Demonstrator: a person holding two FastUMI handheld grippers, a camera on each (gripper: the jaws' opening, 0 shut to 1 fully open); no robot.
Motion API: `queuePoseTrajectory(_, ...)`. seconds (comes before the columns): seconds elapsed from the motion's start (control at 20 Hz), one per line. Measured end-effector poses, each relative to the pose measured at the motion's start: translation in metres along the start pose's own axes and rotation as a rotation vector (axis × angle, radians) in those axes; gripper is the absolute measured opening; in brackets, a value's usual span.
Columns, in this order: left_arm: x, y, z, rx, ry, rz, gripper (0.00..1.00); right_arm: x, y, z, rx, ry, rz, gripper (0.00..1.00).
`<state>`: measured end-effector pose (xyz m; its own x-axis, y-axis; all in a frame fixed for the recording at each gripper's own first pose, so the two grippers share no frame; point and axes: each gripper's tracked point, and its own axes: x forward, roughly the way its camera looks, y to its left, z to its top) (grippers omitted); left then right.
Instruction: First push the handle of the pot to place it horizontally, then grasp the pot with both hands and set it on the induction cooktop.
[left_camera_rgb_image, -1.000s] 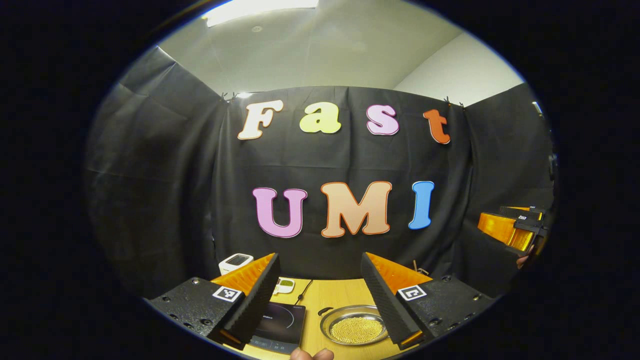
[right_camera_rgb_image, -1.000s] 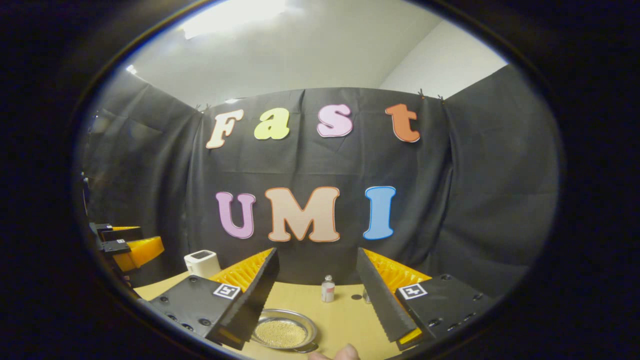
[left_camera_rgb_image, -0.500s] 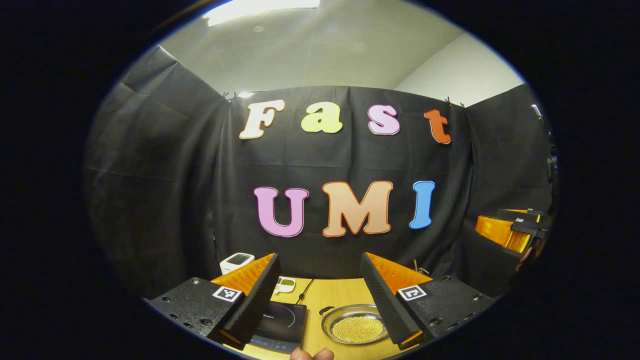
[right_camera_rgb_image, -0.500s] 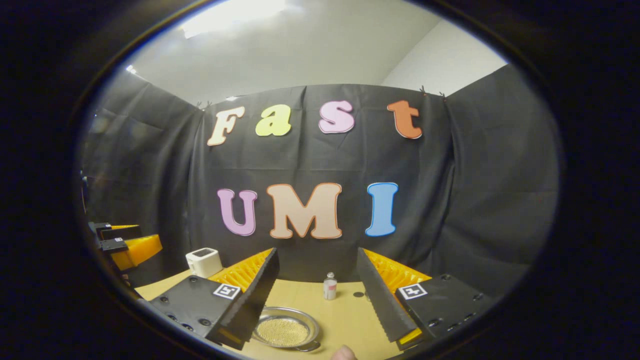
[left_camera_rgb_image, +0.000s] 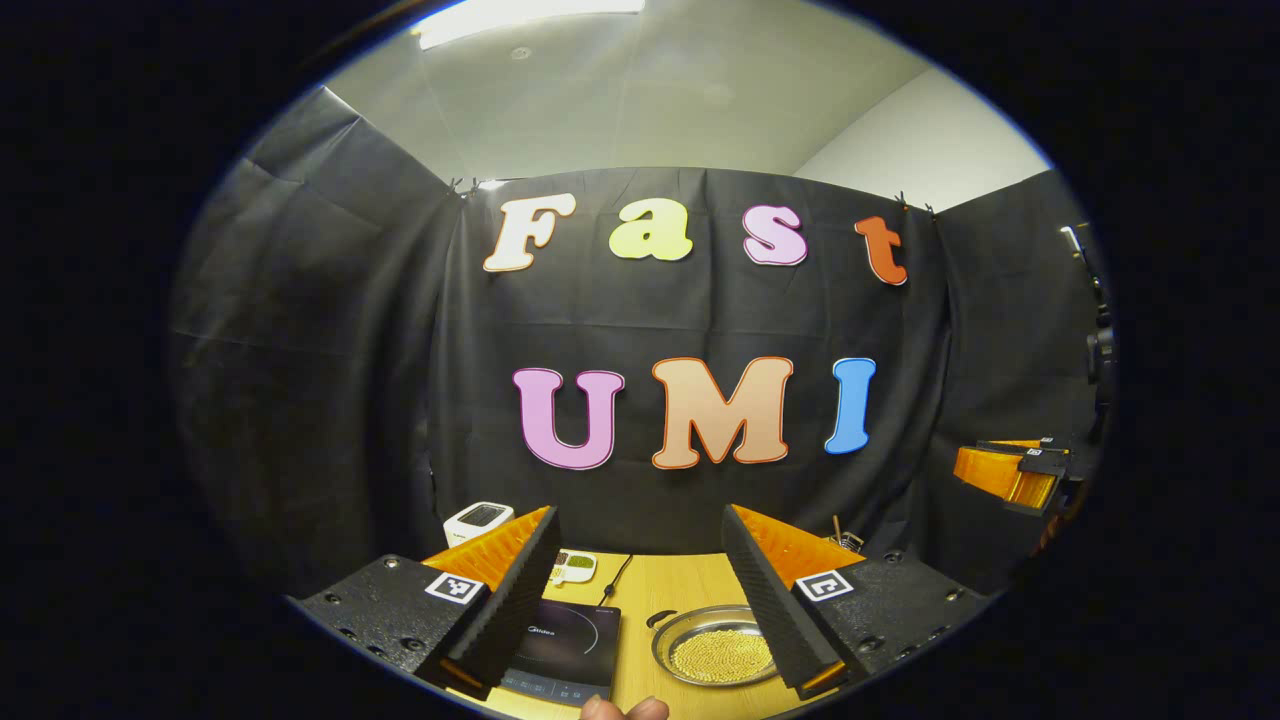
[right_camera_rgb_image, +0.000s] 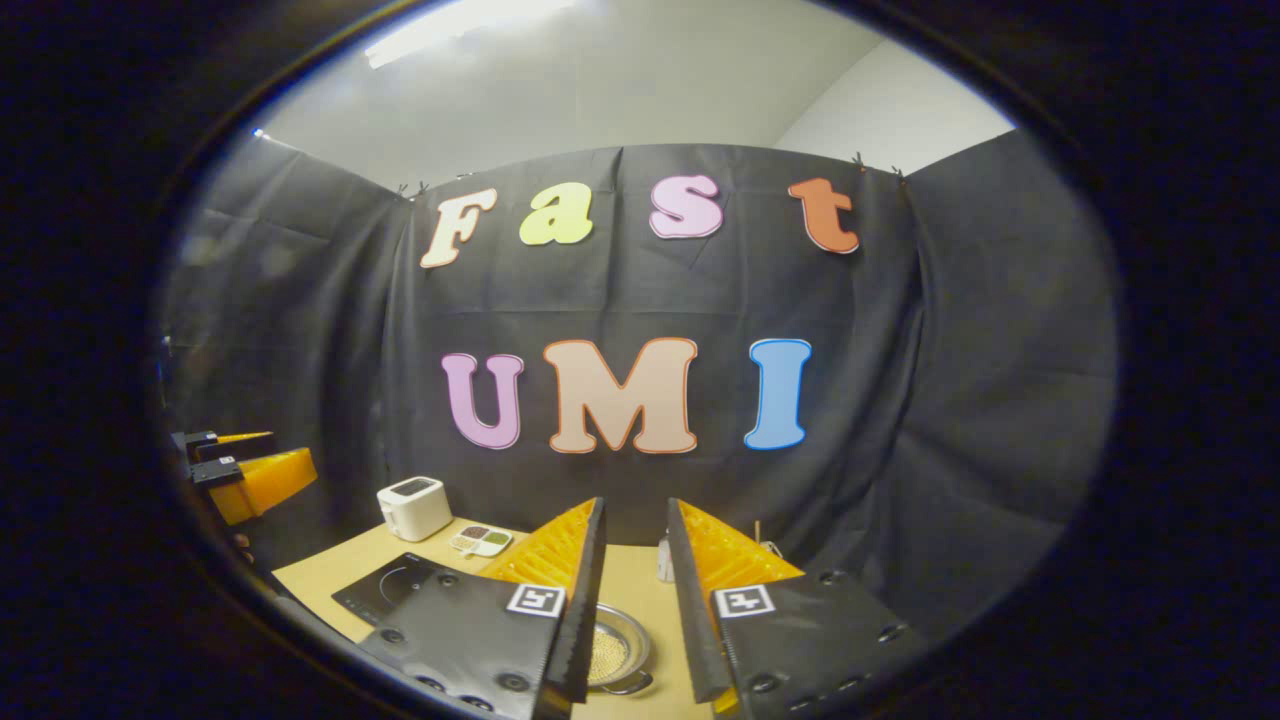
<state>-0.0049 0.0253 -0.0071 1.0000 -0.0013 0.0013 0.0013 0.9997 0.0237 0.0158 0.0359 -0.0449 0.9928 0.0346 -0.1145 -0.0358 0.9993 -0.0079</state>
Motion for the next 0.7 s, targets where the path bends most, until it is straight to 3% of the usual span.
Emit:
queuePoseTrajectory(0.05,0.001,0.002,-0.001,-0.003,0.002,-0.005,0.96,0.001,0.007,-0.002,0.008,0.005,0.015,0.36)
queuePoseTrajectory(0.1,0.001,0.003,-0.003,-0.004,0.006,-0.011,0.96,0.013,-0.001,-0.009,-0.001,0.016,-0.023,0.37)
queuePoseTrajectory(0.2,0.0,0.01,-0.005,-0.003,0.011,-0.02,0.96,0.005,0.012,-0.011,0.017,0.023,-0.01,0.01)
queuePoseTrajectory(0.3,0.001,0.018,-0.007,-0.01,0.007,-0.026,0.96,0.013,0.016,-0.018,0.029,0.044,-0.01,0.06)
queuePoseTrajectory(0.4,0.001,0.025,-0.01,-0.019,0.012,-0.032,0.96,0.006,0.027,-0.03,0.057,0.079,0.008,0.0)
queuePoseTrajectory(0.45,0.001,0.027,-0.011,-0.025,0.013,-0.036,0.96,0.006,0.03,-0.035,0.073,0.094,0.011,0.04)
queuePoseTrajectory(0.7,0.005,0.036,-0.024,-0.04,0.04,-0.032,0.98,0.009,0.047,-0.067,0.108,0.181,0.096,0.0)
